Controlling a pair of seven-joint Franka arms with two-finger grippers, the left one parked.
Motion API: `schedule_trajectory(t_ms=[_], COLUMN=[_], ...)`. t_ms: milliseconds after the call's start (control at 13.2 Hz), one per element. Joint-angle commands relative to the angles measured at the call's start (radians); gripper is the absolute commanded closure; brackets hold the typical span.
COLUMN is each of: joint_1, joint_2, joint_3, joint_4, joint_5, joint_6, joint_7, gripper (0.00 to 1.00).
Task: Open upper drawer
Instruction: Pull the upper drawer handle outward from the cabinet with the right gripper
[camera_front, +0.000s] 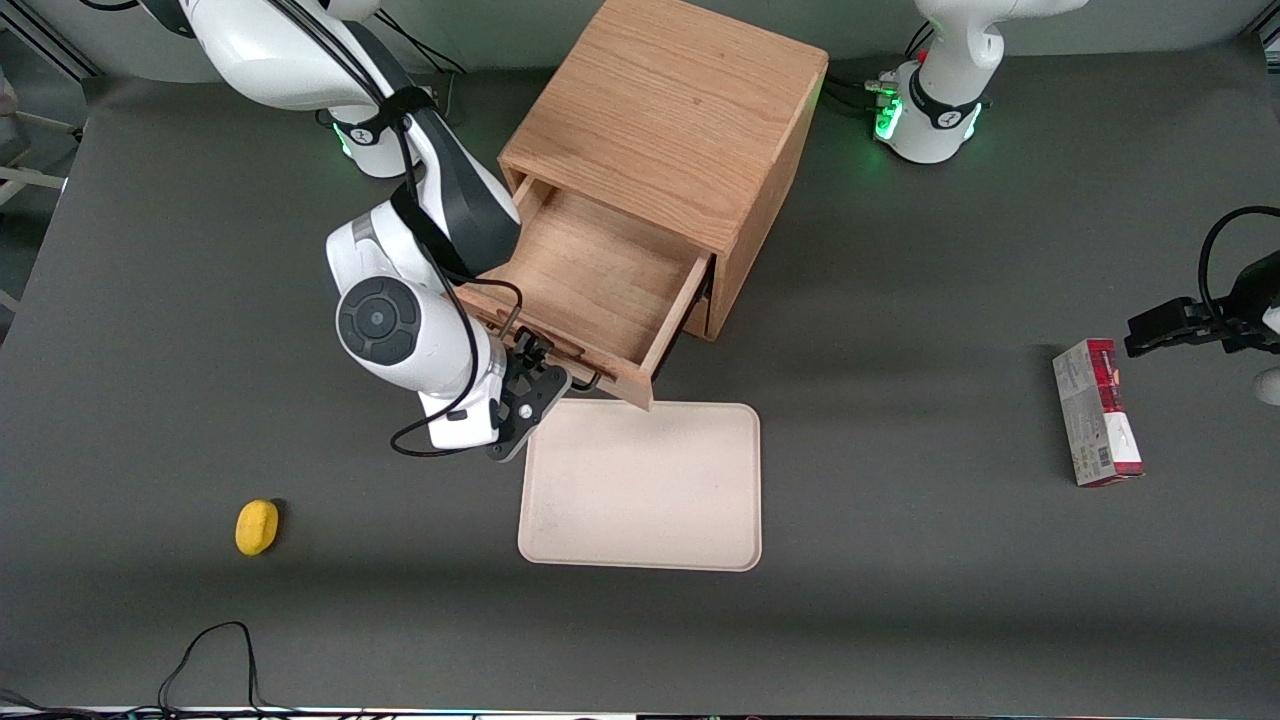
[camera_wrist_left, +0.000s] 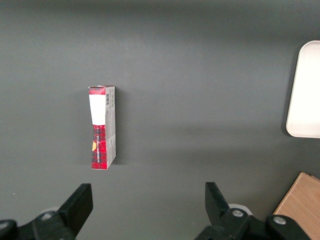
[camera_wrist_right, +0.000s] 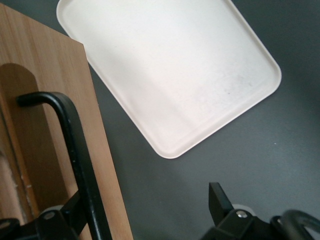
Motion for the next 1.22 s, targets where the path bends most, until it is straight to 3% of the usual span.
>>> schedule_trajectory(t_ms=[0, 912, 1140], joint_1=[-0.029, -0.086, -0.086], joint_2=[0.039, 0.093, 0.084], joint_3=[0.001, 0.002, 0.002], joint_4=[0.069, 0.152, 0.242], joint_5=[-0.009, -0.027, -0.026], joint_6=[-0.024, -0.025, -0.125], joint_7=[0.003, 0.010, 0.018], gripper=[0.00, 0.00, 0.00])
